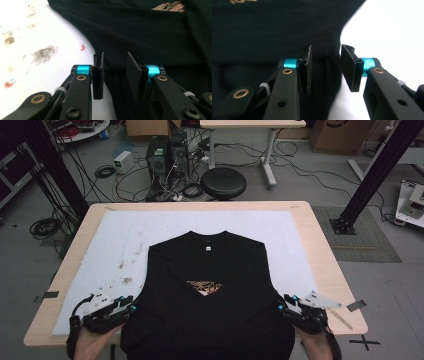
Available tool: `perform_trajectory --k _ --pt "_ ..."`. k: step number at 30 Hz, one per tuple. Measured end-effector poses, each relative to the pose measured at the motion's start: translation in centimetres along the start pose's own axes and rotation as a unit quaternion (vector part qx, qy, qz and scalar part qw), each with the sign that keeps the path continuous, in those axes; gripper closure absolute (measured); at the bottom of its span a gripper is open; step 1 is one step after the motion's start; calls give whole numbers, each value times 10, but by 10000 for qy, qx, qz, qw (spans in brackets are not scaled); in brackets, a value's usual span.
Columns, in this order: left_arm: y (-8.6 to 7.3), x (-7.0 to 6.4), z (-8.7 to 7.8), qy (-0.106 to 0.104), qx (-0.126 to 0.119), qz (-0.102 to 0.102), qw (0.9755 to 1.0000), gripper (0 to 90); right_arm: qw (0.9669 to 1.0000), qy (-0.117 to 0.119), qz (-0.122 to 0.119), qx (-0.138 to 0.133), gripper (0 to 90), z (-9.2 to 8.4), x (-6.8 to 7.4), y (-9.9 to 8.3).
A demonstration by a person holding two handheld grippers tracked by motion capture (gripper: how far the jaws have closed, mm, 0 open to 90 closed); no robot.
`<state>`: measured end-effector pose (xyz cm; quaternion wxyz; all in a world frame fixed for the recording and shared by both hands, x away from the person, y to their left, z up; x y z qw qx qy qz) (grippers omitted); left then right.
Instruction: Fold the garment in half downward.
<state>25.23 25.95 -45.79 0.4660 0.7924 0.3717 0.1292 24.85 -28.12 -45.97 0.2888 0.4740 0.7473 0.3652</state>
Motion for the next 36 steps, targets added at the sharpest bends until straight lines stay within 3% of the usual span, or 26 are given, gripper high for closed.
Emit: perform_trajectory --k 1,3,4,5,6,7,11,13,14,15,17,18,20,21,22,23,24,25,26,28,29,30,31,36 --pt "0 2 5 34 53 -45 10000 662 9998 -88 -93 157 633 14 4 6" --pt "0 4 11 25 138 -77 9999 662 9997 -92 -114 201 644 20 5 7" --pt "0 4 11 25 138 -77 9999 739 9997 -92 -114 201 644 20 5 7" --pt "0 4 11 25 138 -77 9999 739 9992 -151 -209 321 644 26 6 9" --pt "0 5 12 -11 146 -13 9999 739 9992 -151 -209 321 738 26 6 9" --pt "0 6 10 9 115 -31 9999 821 9989 -218 -233 344 830 24 4 9" --pt "-1 13 4 67 -34 -188 9998 830 9988 -297 -160 362 880 21 -5 7" --pt "-3 16 3 130 -4 -226 9997 831 9983 -426 -161 358 900 20 -9 6" --pt "-6 18 5 96 32 -306 9995 831 9949 -879 -214 454 900 19 -17 3" --pt "-6 18 6 97 23 -289 9995 829 9968 -611 189 483 900 17 -30 -2" --pt "-4 17 5 24 -51 -315 9995 825 9976 -484 289 408 900 15 -34 -3" --pt "-3 17 5 -20 -90 -309 9995 787 9986 -366 275 280 881 10 -32 -2" --pt "-2 15 4 -14 -112 -273 9996 702 9994 -65 256 203 720 10 -25 1" --pt "-2 15 4 -14 -112 -273 9996 685 9994 -65 256 203 720 10 -25 1" --pt "-2 15 4 -14 -112 -273 9996 685 9995 87 215 208 720 12 -21 3" --pt "-1 15 4 -53 -136 -281 9995 685 9995 87 215 208 667 12 -21 3" --pt "-1 15 4 -53 -136 -281 9995 640 9995 87 215 208 667 12 -21 3" --pt "-1 15 5 -124 -84 -279 9995 640 9994 230 84 245 580 21 -10 9" --pt "-1 14 6 -142 -49 -281 9995 685 9989 275 9 369 689 32 -3 14" --pt "-2 14 7 -153 -2 -262 9995 728 9989 275 9 369 689 32 -3 14" --pt "-2 14 9 -132 61 -178 9997 728 9988 264 -67 416 756 34 -2 15" --pt "-2 14 9 -132 61 -178 9997 824 9988 264 -67 416 756 34 -2 15" --pt "-2 16 8 -55 51 -244 9997 824 9988 144 -121 450 855 35 -2 17" --pt "-3 19 8 35 -18 -412 9991 837 9984 -8 139 539 881 34 -19 14"
Point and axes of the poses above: each handheld gripper's, and its own axes: z roughly forward along the jaws, y roughly out of its top, x roughly to its left, the point moved 2 cm from there along z, roughly forward along the jaws, and after that the axes turned 11 degrees about -y, right-handed, at the moved point
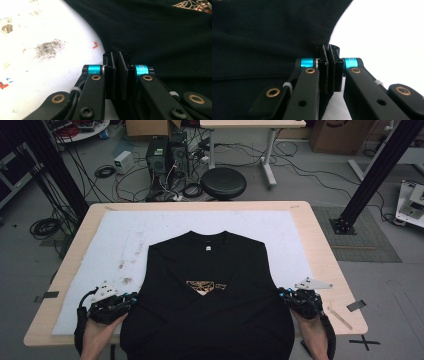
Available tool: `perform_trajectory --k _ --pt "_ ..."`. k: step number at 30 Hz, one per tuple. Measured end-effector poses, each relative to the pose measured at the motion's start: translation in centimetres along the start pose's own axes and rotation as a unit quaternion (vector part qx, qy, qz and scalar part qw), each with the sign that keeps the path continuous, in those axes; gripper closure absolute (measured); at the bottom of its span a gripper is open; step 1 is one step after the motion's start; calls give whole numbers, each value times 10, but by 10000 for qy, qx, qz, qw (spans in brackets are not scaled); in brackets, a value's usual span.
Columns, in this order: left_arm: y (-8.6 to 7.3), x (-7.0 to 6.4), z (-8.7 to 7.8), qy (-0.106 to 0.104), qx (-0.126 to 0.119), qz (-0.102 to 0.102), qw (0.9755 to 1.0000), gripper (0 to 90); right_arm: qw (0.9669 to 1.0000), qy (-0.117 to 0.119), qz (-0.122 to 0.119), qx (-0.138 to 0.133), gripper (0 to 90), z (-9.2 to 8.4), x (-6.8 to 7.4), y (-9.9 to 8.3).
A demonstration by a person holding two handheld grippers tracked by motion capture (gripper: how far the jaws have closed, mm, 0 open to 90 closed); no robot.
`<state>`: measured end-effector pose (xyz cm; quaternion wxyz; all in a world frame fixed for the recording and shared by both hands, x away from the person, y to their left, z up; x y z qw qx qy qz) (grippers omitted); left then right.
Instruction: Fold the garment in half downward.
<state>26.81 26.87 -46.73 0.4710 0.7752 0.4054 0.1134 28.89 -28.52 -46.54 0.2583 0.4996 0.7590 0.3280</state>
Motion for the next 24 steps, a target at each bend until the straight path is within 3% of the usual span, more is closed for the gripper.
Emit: perform_trajectory --k 4,5,6,9,11,13,14,15,16,17,18,20,24 --pt "0 0 -1 5 -29 -18 10000 808 10000 -80 -26 -31 879 -1 2 -1" --pt "-3 0 -9 -18 -180 -94 9998 808 10000 -80 -26 -31 845 -1 2 -1" --pt "-4 0 -13 -41 -217 -114 9997 595 9999 -98 72 -43 625 -7 4 -7" --pt "-7 -1 -19 -75 -150 -109 9998 569 9999 -30 129 -3 590 -15 3 -15" --pt "-14 -5 -20 -139 64 -34 9999 574 9999 33 97 25 587 -25 5 -25" --pt "-16 -7 -18 -142 100 32 9998 592 10000 27 64 7 591 -28 7 -27" --pt "-18 -10 -18 28 91 190 9998 592 10000 39 21 -11 611 -29 9 -29" --pt "-17 -10 -19 -36 115 219 9997 677 9999 17 -124 -36 757 -31 12 -31" --pt "-17 -10 -19 -36 115 219 9997 783 9999 17 -124 -36 757 -31 12 -31" --pt "-19 -10 -20 -242 123 242 9993 783 9999 103 -103 -53 851 -31 13 -31" --pt "-19 -10 -20 -238 95 257 9993 857 9996 276 -21 -62 879 -30 12 -32" --pt "-21 -11 -22 -273 82 226 9993 868 9995 291 -6 -77 883 -31 11 -32" --pt "-28 -15 -29 -536 56 201 9983 871 9991 410 5 -55 890 -43 5 -43"
Point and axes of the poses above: each handheld gripper's, and its own axes: z roughly forward along the jaws, y roughly out of its top, x roughly to its left, the point moved 2 cm from there along z, roughly forward along the jaws, and after that the axes turned 11 degrees about -y, right-handed, at the moved point
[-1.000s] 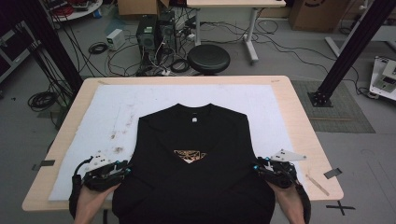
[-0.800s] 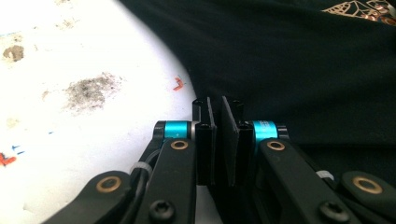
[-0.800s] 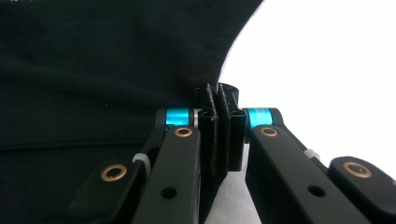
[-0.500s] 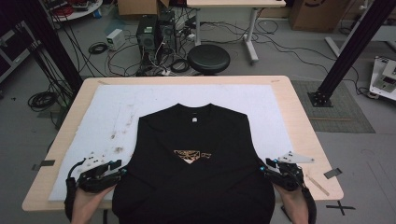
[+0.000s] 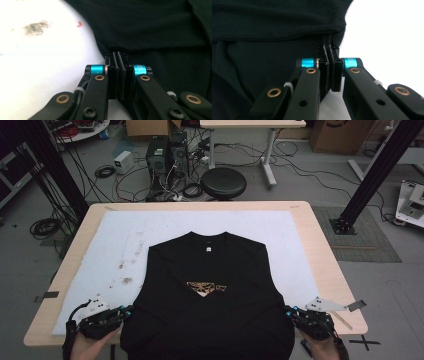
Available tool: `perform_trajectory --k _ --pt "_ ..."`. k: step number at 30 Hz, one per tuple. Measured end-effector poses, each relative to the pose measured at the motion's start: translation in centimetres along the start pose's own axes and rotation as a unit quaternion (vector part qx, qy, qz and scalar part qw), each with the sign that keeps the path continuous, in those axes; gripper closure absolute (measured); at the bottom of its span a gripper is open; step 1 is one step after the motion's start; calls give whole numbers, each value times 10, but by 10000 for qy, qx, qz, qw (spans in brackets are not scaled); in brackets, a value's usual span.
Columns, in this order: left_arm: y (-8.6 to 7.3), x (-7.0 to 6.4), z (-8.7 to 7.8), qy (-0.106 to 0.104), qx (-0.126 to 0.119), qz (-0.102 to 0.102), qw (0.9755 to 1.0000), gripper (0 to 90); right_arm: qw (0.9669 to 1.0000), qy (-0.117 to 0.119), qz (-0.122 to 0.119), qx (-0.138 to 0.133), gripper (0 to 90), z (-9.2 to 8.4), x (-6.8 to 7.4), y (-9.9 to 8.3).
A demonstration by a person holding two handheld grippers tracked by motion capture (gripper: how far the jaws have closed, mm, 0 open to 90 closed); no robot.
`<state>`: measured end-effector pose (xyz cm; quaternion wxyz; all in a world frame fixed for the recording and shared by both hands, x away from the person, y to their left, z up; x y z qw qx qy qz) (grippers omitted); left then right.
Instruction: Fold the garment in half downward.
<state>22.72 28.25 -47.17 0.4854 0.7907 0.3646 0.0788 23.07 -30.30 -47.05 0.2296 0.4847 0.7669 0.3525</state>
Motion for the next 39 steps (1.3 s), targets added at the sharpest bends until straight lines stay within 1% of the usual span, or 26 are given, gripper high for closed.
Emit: perform_trajectory --k 2,3,4,10,11,12,13,16,17,18,20,22,23,24,25,27,28,29,30,31,32,33,34,37,38,39 --pt "0 0 0 0 0 0 10000 871 10000 20 -1 4 890 -4 -1 -3" --pt "-6 -6 -5 -150 -19 4 9999 871 10000 20 -1 4 890 -4 -1 -3" --pt "-8 -9 -6 -195 -27 -11 9998 871 10000 77 10 -19 890 -14 -2 -13" --pt "-13 -21 -12 -341 12 81 9994 861 9999 161 -3 -35 874 -29 1 -26" --pt "-12 -20 -12 -359 -38 78 9993 825 9998 169 -11 -91 823 -29 2 -25" --pt "-9 -19 -13 -336 -111 90 9993 744 9998 116 -9 -174 707 -29 2 -23" --pt "-9 -19 -13 -336 -111 90 9993 663 9998 116 -9 -174 707 -29 2 -23" --pt "6 -16 -14 -330 -390 337 9981 589 9988 29 1 -495 476 -26 0 -8" --pt "6 -16 -14 -330 -390 337 9981 553 9988 29 1 -495 476 -26 0 -8" --pt "15 -14 -12 -278 -527 575 9966 553 9983 -7 -17 -581 427 -23 1 -3" --pt "26 -9 -8 -175 -563 592 9965 529 9976 -75 -128 -675 393 -12 1 14" --pt "31 -6 -7 -128 -596 586 9964 524 9975 -104 -144 -691 390 -8 0 19" --pt "43 2 -3 -136 -768 636 9949 524 9974 -108 -146 -691 382 -3 -1 24" --pt "49 5 -2 -102 -908 655 9937 513 9970 -248 -127 -717 360 6 -4 34" --pt "56 9 0 -86 -1031 633 9926 468 9966 -308 -110 -757 345 10 -6 39" --pt "56 9 0 -86 -1031 633 9926 458 9961 -341 -106 -803 345 13 -8 44" --pt "72 19 6 29 -812 562 9951 458 9961 -341 -106 -803 343 13 -8 44" --pt "79 24 10 155 -680 524 9962 463 9956 -414 -45 -838 318 22 -14 54" --pt "79 24 10 155 -680 524 9962 464 9956 -414 -45 -838 318 22 -14 54" --pt "91 32 19 222 -473 351 9980 464 9958 -385 -13 -830 317 26 -16 58" --pt "97 37 23 209 -421 301 9984 464 9962 -320 106 -800 317 32 -20 63" --pt "97 37 23 209 -421 301 9984 464 9962 -320 106 -800 317 32 -20 63" --pt "106 47 33 276 -208 222 9992 464 9963 -291 101 -797 313 35 -22 64" --pt "116 63 49 364 20 33 9993 453 9976 -291 147 -603 310 46 -23 70" --pt "116 63 49 364 20 33 9993 457 9976 -291 147 -603 310 46 -23 70" --pt "121 75 60 334 60 -57 9994 457 9978 -305 139 -564 311 49 -24 71"
Point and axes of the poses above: each handheld gripper's, and its own axes: z roughly forward along the jaws, y roughly out of its top, x roughly to its left, the point moved 2 cm from there along z, roughly forward along the jaws, and after that the axes turned 11 degrees about -y, right-handed, at the moved point
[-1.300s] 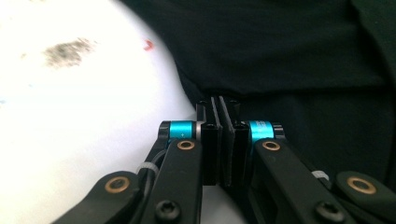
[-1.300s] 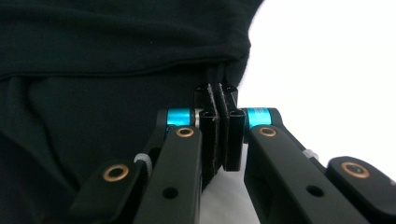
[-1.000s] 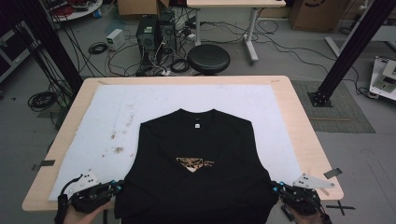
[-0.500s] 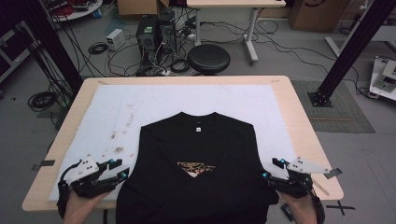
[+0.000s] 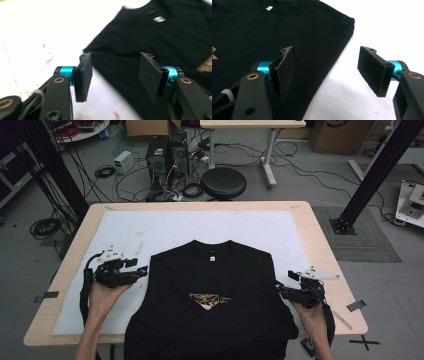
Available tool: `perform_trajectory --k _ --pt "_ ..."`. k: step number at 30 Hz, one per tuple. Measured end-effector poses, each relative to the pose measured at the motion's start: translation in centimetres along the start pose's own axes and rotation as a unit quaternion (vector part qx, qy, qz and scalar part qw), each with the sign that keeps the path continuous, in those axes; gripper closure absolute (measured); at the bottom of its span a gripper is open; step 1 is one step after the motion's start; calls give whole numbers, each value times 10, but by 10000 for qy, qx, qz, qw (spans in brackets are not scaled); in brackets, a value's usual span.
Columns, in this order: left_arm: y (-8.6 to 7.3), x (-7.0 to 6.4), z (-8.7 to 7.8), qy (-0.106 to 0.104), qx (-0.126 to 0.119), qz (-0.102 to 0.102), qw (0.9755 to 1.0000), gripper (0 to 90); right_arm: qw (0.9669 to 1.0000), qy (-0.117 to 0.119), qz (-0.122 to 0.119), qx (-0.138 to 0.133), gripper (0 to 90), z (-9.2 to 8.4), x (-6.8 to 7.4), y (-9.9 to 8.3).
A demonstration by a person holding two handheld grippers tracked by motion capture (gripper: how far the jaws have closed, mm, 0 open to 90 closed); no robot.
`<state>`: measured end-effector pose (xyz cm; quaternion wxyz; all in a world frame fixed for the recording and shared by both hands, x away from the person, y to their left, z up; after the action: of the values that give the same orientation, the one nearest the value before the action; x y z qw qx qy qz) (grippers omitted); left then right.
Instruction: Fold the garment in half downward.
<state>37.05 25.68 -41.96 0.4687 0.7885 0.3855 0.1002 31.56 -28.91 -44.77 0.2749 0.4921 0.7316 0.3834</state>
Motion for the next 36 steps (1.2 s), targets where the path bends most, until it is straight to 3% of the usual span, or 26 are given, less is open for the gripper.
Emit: perform_trajectory --k 4,6,11,19,22,26,32,36 --pt "7 17 20 -14 272 8 9996 488 9999 52 -20 109 311 13 1 2" --pt "7 20 24 41 211 12 9998 488 9999 50 -28 160 311 15 1 2" --pt "0 39 43 36 150 -256 9996 487 9997 7 -47 252 305 21 2 2" --pt "-1 40 50 30 200 -168 9997 488 9996 -19 -28 284 297 22 2 1" --pt "4 36 60 15 517 -47 9987 489 9995 -33 -18 311 297 22 2 1" --pt "6 35 68 35 682 -76 9976 500 9995 -10 -5 318 297 21 3 1" --pt "5 39 63 -78 629 -162 9979 497 9995 10 -23 323 297 21 2 0" --pt "3 41 61 -203 658 -63 9976 509 9994 33 -1 338 292 21 3 1"
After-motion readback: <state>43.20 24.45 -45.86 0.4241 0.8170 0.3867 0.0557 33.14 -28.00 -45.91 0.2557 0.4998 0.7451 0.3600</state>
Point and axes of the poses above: each handheld gripper's, and its own axes: z roughly forward along the jaws, y roughly out of its top, x roughly to its left, the point moved 2 cm from there along z, roughly forward along the jaws, and after that the axes turned 11 degrees about -y, right-handed, at the moved point
